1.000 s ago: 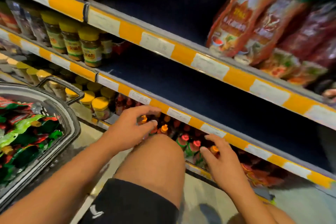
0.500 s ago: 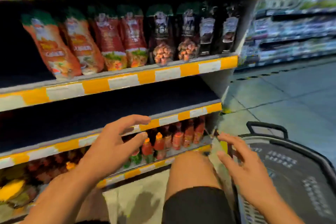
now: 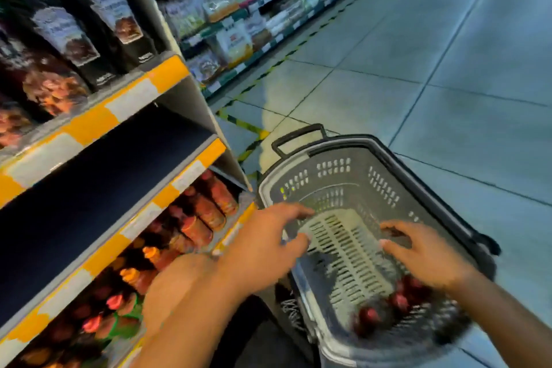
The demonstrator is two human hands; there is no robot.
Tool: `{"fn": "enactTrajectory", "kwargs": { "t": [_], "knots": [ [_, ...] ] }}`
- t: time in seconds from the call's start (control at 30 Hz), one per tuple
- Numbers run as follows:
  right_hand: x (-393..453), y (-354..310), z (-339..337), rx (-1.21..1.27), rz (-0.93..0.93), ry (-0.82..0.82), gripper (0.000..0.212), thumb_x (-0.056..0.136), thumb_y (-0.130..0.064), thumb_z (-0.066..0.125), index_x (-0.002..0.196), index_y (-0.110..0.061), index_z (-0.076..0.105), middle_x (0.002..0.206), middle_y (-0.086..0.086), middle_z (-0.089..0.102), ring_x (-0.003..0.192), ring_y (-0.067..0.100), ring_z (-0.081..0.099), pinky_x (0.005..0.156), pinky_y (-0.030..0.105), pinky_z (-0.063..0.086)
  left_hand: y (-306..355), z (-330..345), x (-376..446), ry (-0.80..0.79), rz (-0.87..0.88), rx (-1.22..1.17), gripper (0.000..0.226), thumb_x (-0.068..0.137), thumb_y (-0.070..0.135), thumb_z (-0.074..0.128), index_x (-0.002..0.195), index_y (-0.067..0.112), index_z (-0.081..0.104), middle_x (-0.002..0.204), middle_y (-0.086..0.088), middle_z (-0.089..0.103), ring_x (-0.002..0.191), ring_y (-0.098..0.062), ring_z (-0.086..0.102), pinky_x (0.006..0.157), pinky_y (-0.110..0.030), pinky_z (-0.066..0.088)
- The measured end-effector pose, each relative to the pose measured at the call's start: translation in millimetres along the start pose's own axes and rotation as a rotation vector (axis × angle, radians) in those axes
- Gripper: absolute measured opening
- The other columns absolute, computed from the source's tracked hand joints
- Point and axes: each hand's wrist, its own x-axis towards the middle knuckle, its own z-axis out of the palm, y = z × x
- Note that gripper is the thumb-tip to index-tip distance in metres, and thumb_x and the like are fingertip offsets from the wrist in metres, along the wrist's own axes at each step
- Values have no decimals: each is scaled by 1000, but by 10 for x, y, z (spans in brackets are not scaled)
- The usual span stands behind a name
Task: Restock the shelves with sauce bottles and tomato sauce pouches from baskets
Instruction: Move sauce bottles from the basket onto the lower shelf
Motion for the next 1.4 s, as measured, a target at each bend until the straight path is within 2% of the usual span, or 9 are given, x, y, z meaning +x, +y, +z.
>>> {"fn": "enactTrajectory", "kwargs": {
  "t": [0.13,0.3,0.43,0.53,0.67,0.97,1.13,1.23,1.4],
  "knots": [
    [47,356,37,-215,138,-141,45,98,-41,65,140,-29,59,142,-6,60,127,14,57,106,30,44,87,594,314,-219,23,-16,37,101,34,62,138,33,60,139,13,61,128,-2,53,110,-29,44],
    [105,696,126,-268,189,-256,33,92,-47,60,125,-41,58,128,-4,67,111,19,65,91,36,53,159,1115,607,-368,5,-21,33,99,27,65,132,21,66,130,3,67,122,-13,59,99,-21,42],
    [195,725,189,-310,167,-373,43,95,-34,65,137,-31,57,125,3,67,108,22,66,91,35,53,165,1425,898,-465,-41,-36,34,97,27,65,130,20,66,108,0,71,102,-19,65,90,-30,51],
    [317,725,296,-314,160,-425,26,95,-31,64,120,-38,60,96,-5,67,87,15,70,80,37,60,123,1697,1099,-500,-106,-38,24,95,26,66,118,20,69,91,2,69,87,-20,64,76,-29,49],
    [512,728,488,-489,125,-583,21,83,-23,70,92,-32,53,83,-3,64,77,20,64,79,41,60,-47,2111,1071,-593,-198,-30,20,97,33,62,112,22,69,107,-1,71,101,-25,65,82,-31,51],
    [750,917,698,-646,115,-767,38,84,-28,80,118,-26,64,108,0,67,97,23,64,80,33,51,-381,2573,840,-899,-186,155,46,95,40,65,136,21,59,136,-9,62,121,-31,60,102,-40,51],
    [799,1032,786,-731,105,-899,29,90,-18,73,119,-18,67,108,2,67,98,26,65,89,39,55,-258,2852,945,-985,-132,162,29,95,25,60,124,22,62,126,-8,67,114,-29,63,99,-45,53],
    [791,1113,834,-774,98,-933,33,92,-16,70,125,-17,67,121,5,65,107,28,63,94,39,53,-214,2984,962,-1057,-138,166,44,91,21,68,134,24,59,128,-4,63,116,-26,60,102,-46,51],
    [826,1289,975,-965,88,-1000,47,86,-33,71,132,-29,63,137,5,56,123,31,56,106,48,48,-280,3072,901,-1158,-122,268,44,91,23,71,134,23,59,129,-7,62,118,-28,59,103,-48,50]
  ]
}}
